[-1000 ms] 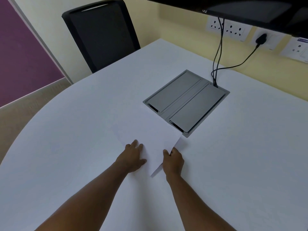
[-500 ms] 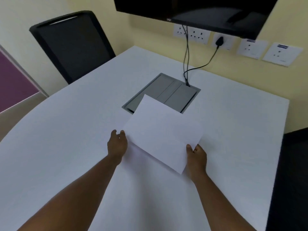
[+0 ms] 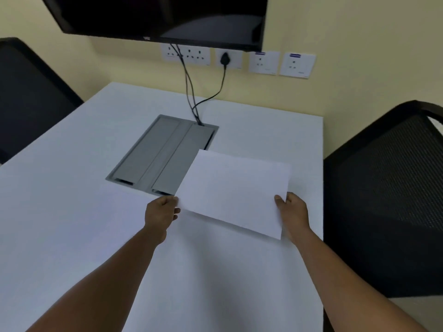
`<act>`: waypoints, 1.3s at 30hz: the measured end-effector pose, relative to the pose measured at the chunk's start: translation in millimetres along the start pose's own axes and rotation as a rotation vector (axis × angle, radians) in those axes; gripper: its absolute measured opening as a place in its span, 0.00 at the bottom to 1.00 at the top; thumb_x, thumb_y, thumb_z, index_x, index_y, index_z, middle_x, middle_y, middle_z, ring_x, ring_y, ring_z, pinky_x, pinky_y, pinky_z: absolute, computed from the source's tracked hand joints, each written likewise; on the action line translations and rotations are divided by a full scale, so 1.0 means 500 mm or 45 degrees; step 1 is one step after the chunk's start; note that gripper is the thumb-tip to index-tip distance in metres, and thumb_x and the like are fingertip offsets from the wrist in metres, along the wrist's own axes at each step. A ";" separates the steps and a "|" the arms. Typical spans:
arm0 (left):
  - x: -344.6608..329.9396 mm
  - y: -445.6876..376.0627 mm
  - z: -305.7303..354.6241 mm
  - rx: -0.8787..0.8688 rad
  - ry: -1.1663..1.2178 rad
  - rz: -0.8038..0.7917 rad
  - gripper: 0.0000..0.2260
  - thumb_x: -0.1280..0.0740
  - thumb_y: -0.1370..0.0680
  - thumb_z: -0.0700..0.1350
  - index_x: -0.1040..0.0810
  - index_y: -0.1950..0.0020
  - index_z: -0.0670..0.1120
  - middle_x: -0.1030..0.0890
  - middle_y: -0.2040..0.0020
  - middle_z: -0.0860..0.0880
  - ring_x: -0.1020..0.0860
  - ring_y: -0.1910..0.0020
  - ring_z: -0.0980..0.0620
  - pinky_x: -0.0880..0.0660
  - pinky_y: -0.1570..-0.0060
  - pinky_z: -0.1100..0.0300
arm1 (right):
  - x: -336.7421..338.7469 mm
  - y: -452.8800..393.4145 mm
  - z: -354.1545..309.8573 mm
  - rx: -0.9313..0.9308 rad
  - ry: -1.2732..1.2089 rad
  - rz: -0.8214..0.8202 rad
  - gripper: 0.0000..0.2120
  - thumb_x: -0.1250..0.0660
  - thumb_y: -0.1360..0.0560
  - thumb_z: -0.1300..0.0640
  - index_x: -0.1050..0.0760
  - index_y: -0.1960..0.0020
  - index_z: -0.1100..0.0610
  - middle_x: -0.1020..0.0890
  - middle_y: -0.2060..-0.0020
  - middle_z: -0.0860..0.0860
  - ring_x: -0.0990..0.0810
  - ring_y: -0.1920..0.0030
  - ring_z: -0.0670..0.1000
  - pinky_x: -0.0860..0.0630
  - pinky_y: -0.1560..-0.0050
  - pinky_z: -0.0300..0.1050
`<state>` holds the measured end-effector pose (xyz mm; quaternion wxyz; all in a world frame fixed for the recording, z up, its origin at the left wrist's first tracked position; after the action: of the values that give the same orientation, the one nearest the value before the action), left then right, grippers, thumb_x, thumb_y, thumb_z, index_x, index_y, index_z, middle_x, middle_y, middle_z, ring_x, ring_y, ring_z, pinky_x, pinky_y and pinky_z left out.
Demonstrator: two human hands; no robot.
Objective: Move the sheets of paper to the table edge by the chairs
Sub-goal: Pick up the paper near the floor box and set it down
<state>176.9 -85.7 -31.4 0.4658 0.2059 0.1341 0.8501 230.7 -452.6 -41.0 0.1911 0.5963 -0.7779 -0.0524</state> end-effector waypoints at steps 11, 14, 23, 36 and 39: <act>-0.165 -0.009 -0.027 -0.067 -0.189 -0.030 0.04 0.30 0.24 0.45 0.18 0.54 0.46 0.18 0.62 0.49 0.21 0.63 0.52 0.23 0.57 0.57 | 0.116 -0.091 0.069 -0.085 0.325 0.272 0.22 0.39 0.21 0.63 0.41 0.71 0.53 0.36 0.74 0.48 0.39 0.71 0.48 0.41 0.71 0.42; -0.182 -0.017 -0.048 -0.075 -0.246 -0.006 0.05 0.29 0.24 0.47 0.17 0.53 0.46 0.18 0.60 0.48 0.22 0.58 0.50 0.25 0.52 0.56 | 0.128 -0.113 0.090 -0.101 0.350 0.291 0.19 0.36 0.22 0.63 0.34 0.70 0.55 0.33 0.72 0.48 0.34 0.69 0.49 0.36 0.69 0.40; -0.222 -0.040 -0.054 -0.172 -0.516 0.008 0.04 0.28 0.26 0.48 0.17 0.56 0.48 0.17 0.57 0.52 0.20 0.54 0.49 0.28 0.54 0.59 | 0.147 -0.139 0.105 -0.083 0.390 0.405 0.06 0.32 0.23 0.59 0.19 0.49 0.59 0.19 0.55 0.51 0.22 0.57 0.50 0.26 0.56 0.42; -0.230 -0.068 -0.054 -0.197 -0.801 -0.011 0.09 0.28 0.27 0.45 0.18 0.48 0.46 0.15 0.52 0.48 0.18 0.53 0.46 0.24 0.51 0.57 | 0.141 -0.142 0.109 -0.072 0.586 0.403 0.15 0.32 0.23 0.59 0.25 0.37 0.59 0.19 0.44 0.58 0.19 0.47 0.58 0.21 0.50 0.48; -0.229 -0.065 -0.056 -0.240 -0.833 -0.033 0.10 0.29 0.27 0.46 0.18 0.47 0.46 0.15 0.52 0.47 0.18 0.53 0.45 0.23 0.49 0.55 | 0.137 -0.129 0.100 -0.033 0.563 0.404 0.14 0.33 0.22 0.58 0.25 0.37 0.59 0.20 0.43 0.58 0.20 0.47 0.57 0.23 0.51 0.46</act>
<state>242.7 -166.7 -95.2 0.5119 0.4219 -0.0991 0.7418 256.6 -543.3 -90.9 0.3696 0.4614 -0.8003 0.0999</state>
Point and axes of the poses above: each hand's wrist, its own y-axis away from the middle knuckle, its own x-axis out of the back of the hand, z = x × y, the point moved 6 cm from there along -y, towards the middle knuckle
